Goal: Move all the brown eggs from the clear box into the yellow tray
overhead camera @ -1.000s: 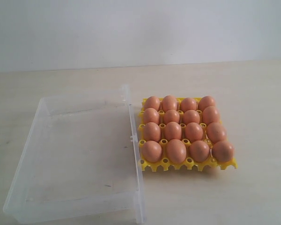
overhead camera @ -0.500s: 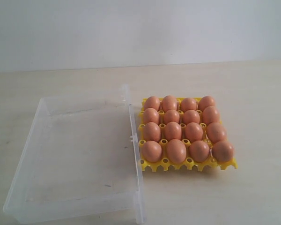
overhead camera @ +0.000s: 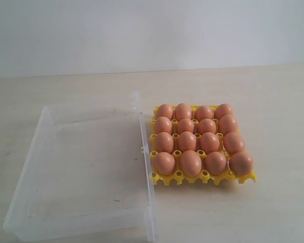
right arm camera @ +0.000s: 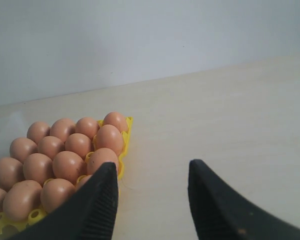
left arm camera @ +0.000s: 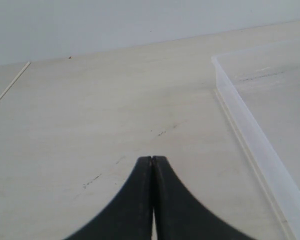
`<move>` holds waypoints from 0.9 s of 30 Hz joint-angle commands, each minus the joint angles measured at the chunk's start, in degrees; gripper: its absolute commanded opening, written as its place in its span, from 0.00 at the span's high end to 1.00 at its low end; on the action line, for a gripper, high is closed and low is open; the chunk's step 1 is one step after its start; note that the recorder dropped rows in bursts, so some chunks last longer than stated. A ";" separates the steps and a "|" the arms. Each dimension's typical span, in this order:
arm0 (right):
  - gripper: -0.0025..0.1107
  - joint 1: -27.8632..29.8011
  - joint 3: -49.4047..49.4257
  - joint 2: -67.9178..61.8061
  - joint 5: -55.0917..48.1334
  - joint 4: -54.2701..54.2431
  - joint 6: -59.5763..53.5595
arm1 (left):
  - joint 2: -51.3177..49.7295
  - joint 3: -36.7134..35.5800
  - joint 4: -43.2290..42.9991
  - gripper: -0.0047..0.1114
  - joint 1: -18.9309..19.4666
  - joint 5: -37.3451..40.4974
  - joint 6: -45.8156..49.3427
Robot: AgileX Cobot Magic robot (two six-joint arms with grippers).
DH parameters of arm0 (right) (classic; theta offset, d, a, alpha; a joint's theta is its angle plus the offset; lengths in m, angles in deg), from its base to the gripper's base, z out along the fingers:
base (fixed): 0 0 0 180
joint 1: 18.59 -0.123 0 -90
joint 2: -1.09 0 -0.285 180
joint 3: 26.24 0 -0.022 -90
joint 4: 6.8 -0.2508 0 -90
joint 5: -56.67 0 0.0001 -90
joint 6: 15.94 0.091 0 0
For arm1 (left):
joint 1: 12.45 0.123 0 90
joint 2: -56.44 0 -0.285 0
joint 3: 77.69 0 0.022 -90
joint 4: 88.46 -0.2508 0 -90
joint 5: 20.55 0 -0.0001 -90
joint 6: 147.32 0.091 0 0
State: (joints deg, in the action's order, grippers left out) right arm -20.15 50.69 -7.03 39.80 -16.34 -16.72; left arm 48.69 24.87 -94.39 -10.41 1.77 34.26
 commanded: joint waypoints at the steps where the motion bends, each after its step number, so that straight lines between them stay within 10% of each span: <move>1: 0.59 1.59 0.29 0.34 0.31 0.08 -0.07 | -0.04 0.23 0.14 0.96 -0.34 -0.52 -0.24; 27: 0.59 2.56 0.29 0.34 0.31 -2.23 -0.41 | -0.04 0.23 0.14 0.96 -0.34 -0.52 -0.24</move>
State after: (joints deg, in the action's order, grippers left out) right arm -17.82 50.69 -7.03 39.80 -18.63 -16.72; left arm 48.69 24.87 -94.39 -10.41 1.77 34.26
